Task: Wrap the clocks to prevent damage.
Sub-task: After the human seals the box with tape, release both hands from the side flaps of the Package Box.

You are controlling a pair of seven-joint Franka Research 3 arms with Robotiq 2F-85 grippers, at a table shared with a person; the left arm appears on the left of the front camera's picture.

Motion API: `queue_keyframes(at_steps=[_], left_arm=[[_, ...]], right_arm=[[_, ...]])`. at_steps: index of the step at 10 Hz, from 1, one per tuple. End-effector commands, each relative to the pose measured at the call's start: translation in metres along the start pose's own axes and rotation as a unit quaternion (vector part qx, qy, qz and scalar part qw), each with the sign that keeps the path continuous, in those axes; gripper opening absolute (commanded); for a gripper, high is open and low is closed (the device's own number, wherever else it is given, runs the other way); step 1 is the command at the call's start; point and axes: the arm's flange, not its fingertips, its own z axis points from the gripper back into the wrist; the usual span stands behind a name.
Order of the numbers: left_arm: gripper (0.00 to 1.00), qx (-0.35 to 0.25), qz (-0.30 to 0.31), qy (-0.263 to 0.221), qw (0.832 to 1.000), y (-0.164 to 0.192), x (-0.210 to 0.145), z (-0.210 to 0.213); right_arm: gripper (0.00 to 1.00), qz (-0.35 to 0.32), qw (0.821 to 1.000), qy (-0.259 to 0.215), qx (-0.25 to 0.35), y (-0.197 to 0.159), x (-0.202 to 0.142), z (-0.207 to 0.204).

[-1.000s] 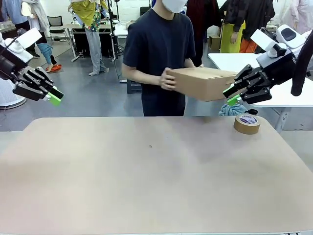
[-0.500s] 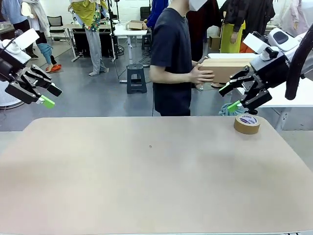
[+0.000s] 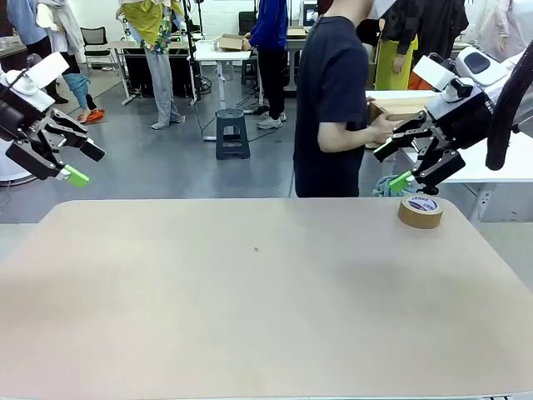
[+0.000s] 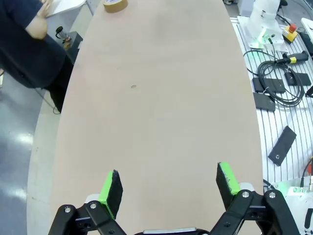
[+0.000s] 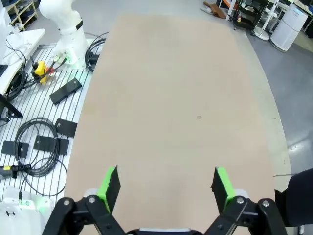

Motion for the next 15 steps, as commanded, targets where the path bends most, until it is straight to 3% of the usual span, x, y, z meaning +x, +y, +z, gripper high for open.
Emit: queue_keyframes(at_steps=[1,6,7,10,11,13,15], left_arm=[[1.00,0.001,-0.002,-0.003,1.000,-0.001,0.002,0.002],[1.00,0.001,0.000,-0.001,1.000,0.000,0.000,0.001],[1.00,-0.004,0.036,-0.069,0.997,0.012,-0.014,0.008],[1.00,-0.059,0.071,-0.255,0.962,0.028,-0.063,0.025],[1.00,-0.050,0.082,-0.285,0.954,0.029,-0.082,0.030],[1.00,-0.037,0.087,-0.335,0.937,0.023,-0.105,0.046],[1.00,-0.013,0.094,-0.333,0.938,0.015,-0.120,0.065]], right_arm=[[1.00,-0.001,1.000,-0.007,-0.003,-0.001,0.001,0.000],[1.00,-0.001,1.000,-0.001,-0.001,0.000,-0.001,0.001],[1.00,-0.058,0.993,-0.098,0.001,-0.010,-0.017,0.015],[1.00,-0.129,0.951,-0.282,0.016,-0.016,-0.067,0.046],[1.00,-0.155,0.932,-0.327,0.019,-0.014,-0.086,0.056],[1.00,-0.165,0.926,-0.340,0.017,-0.002,-0.104,0.068],[1.00,-0.165,0.928,-0.334,0.008,0.008,-0.113,0.077]])
